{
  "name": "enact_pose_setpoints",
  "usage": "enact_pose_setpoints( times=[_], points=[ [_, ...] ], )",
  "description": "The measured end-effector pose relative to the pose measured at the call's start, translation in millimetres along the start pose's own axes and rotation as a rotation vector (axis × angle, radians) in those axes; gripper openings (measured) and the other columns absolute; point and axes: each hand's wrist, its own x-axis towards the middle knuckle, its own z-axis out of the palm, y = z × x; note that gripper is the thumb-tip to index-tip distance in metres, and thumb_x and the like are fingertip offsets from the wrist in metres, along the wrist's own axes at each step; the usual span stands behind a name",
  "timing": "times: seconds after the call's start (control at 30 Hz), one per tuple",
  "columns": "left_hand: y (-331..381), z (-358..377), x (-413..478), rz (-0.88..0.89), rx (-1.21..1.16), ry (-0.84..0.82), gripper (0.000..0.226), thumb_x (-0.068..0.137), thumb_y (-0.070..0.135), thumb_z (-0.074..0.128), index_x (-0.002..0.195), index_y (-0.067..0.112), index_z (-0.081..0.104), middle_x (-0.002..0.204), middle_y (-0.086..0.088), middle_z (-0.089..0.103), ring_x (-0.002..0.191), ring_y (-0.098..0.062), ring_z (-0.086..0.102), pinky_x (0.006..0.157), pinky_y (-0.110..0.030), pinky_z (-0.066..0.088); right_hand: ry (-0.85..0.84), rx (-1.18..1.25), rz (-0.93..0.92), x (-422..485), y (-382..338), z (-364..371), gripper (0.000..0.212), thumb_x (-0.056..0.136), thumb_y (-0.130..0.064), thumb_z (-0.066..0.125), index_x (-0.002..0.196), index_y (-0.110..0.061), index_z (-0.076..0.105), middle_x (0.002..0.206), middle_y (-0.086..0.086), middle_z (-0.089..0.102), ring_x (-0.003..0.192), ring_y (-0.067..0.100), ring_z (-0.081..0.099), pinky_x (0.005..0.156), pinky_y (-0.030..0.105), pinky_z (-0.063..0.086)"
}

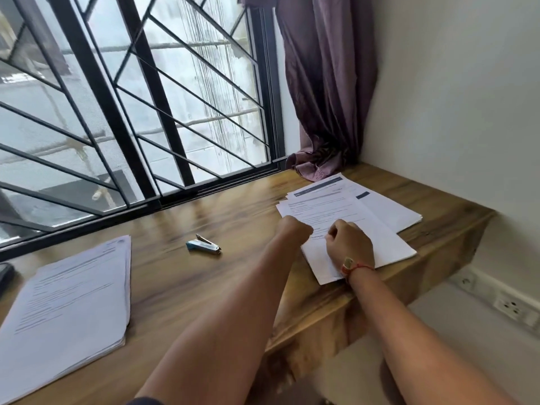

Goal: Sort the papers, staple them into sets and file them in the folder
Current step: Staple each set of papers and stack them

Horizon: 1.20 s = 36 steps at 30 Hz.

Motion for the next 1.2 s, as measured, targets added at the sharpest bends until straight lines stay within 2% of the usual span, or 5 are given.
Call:
enact_pose_setpoints(
  times=[0.17, 0.33, 0.5, 1.07, 1.2],
  points=[
    [3, 0, 11, -0.113, -0.185, -0.053, 0.011, 0.087, 0.006, 0.069, 0.093, 0.006, 0.06, 0.074, -0.007, 0.053, 0.06, -0.019, 0.048, 0.055, -0.028, 0.04, 0.012, -0.015, 0.004, 0, 0, 0, 0.011, 0.095, -0.026, 0.06, 0.1, -0.017, 0.063, 0.101, 0.004, 0.064, 0.09, 0.02, 0.06, 0.071, 0.024, 0.039],
    [1, 1, 17, -0.18, -0.239, -0.099, 0.017, 0.087, 0.004, 0.068, 0.102, 0.004, 0.061, 0.09, -0.01, 0.06, 0.072, -0.022, 0.055, 0.07, -0.031, 0.047, 0.025, -0.014, 0.0, -1, 0, 0, 0.01, 0.095, -0.025, 0.06, 0.1, -0.017, 0.063, 0.101, 0.004, 0.064, 0.088, 0.019, 0.059, 0.07, 0.024, 0.038],
    [1, 15, 21, -0.097, -0.169, -0.058, 0.047, 0.089, 0.006, 0.063, 0.135, 0.002, 0.054, 0.135, -0.017, 0.06, 0.123, -0.036, 0.059, 0.102, -0.047, 0.052, 0.035, -0.01, -0.005, -1, 1, 2, 0.013, 0.095, -0.027, 0.061, 0.102, -0.016, 0.064, 0.102, 0.004, 0.065, 0.089, 0.019, 0.062, 0.071, 0.023, 0.042],
    [-1, 24, 3, -0.142, -0.506, 0.155, 0.06, 0.051, 0.013, 0.063, 0.109, 0.009, 0.051, 0.105, -0.014, 0.066, 0.088, -0.034, 0.069, 0.071, -0.048, 0.063, 0.04, -0.004, 0.009, 2, 1, 3, 0.015, 0.095, -0.03, 0.058, 0.1, -0.017, 0.064, 0.098, 0.003, 0.065, 0.078, 0.014, 0.051, 0.07, 0.025, 0.043],
    [1, 25, -8, -0.123, -0.593, 0.076, 0.025, 0.076, 0.006, 0.065, 0.101, 0.004, 0.061, 0.097, -0.015, 0.07, 0.086, -0.032, 0.071, 0.078, -0.049, 0.062, 0.036, 0.022, 0.009, 2, 1, 2, 0.015, 0.095, -0.029, 0.059, 0.1, -0.017, 0.065, 0.097, 0.002, 0.065, 0.08, 0.014, 0.054, 0.069, 0.024, 0.043]
  ],
)
